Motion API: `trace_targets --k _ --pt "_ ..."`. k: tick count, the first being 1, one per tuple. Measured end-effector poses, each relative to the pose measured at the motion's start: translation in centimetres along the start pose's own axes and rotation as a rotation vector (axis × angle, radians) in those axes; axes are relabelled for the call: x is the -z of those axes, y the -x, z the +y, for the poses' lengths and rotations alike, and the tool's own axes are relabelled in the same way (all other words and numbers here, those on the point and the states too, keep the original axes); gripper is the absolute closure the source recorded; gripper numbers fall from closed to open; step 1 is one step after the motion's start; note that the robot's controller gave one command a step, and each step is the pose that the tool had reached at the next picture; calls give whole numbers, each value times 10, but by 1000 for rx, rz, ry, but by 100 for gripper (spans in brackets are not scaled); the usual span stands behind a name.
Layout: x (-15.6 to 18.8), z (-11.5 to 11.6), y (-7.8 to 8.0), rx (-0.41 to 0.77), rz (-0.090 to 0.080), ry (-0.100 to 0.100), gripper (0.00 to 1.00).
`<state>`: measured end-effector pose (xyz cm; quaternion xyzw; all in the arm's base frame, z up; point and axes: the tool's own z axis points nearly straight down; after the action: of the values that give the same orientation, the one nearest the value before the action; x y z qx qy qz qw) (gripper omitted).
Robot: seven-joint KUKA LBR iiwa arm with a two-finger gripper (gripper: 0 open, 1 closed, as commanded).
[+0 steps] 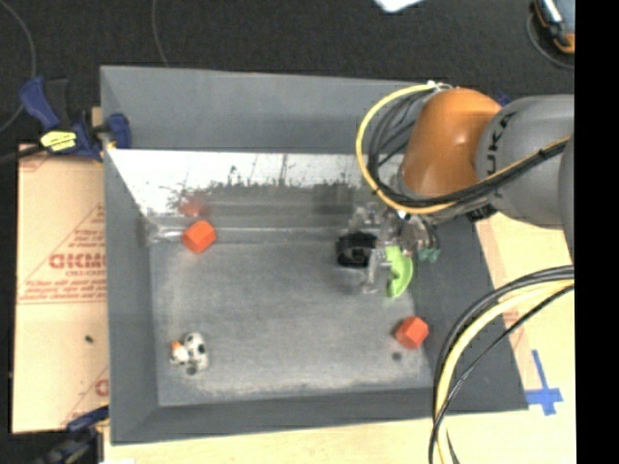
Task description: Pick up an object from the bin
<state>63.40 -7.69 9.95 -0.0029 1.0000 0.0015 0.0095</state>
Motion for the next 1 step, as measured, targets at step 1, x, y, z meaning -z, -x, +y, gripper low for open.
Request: trace_targets --k 1 --pt "-9 -19 -3 26 5 -5 100"
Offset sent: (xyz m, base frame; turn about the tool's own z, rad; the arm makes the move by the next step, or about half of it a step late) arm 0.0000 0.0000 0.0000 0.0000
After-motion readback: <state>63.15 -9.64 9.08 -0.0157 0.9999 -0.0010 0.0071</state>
